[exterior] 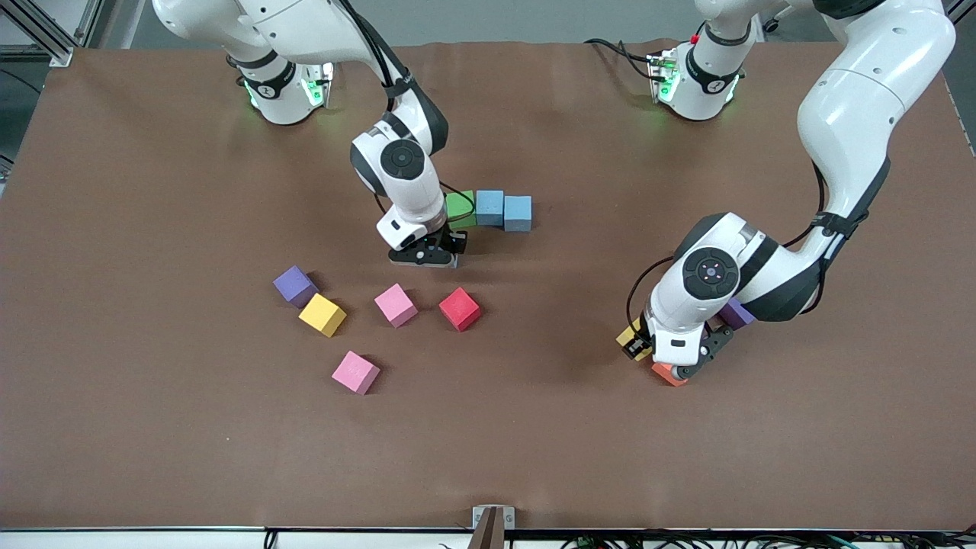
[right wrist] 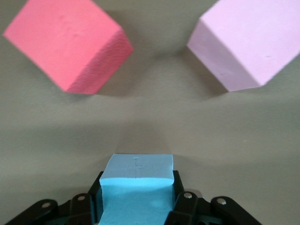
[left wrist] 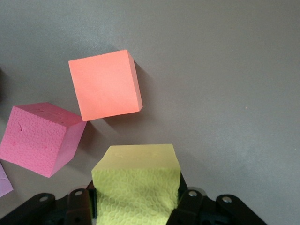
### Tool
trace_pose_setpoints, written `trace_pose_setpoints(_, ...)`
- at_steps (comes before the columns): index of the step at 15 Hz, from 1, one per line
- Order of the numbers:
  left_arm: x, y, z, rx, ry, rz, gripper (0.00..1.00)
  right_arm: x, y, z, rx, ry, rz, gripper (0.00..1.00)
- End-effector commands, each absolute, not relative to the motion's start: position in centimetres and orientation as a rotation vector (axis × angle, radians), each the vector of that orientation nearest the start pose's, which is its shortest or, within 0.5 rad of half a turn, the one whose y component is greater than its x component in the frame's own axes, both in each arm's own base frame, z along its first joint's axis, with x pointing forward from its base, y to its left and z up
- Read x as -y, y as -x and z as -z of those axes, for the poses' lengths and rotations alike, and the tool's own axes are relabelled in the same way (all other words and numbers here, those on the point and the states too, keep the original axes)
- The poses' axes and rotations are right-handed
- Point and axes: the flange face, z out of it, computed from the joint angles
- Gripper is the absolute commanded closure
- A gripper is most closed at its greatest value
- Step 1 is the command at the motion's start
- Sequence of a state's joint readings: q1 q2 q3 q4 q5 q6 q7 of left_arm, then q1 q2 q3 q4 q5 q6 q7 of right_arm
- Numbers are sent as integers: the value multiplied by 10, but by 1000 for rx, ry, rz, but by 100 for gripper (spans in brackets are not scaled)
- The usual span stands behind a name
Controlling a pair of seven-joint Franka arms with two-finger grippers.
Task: Arrange 11 blocks into digit 3
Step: 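Carry the light blue cube toward the green cube with the right gripper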
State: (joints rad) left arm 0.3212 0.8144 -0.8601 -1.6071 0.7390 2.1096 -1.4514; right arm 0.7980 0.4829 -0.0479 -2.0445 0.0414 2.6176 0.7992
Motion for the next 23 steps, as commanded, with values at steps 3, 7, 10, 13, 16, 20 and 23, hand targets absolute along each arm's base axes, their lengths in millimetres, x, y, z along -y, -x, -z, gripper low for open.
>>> trace_pose_setpoints(3,244,-646,-271,1061,2944,51,60,-441,-427,-181,-50,3077,89,98)
trace_pose_setpoints(7,245,-645,-270,1058,2945,51,60,-449,-417,-179,-19,3084,78,98)
trace_pose_setpoints(10,245,-645,-270,1058,2945,51,60,-455,-409,-178,10,3089,69,98)
trace_pose_setpoints(13,251,-642,-265,1041,2942,47,60,-457,-401,-174,29,3117,28,98)
trace_pose_setpoints(16,252,-643,-267,1041,2945,52,60,-457,-397,-172,44,3136,0,98)
trace_pose_setpoints(20,252,-643,-267,1041,2943,53,60,-456,-396,-171,56,3142,-10,98)
trace_pose_setpoints(23,251,-643,-269,1043,2943,58,60,-456,-396,-171,56,3143,-12,98)
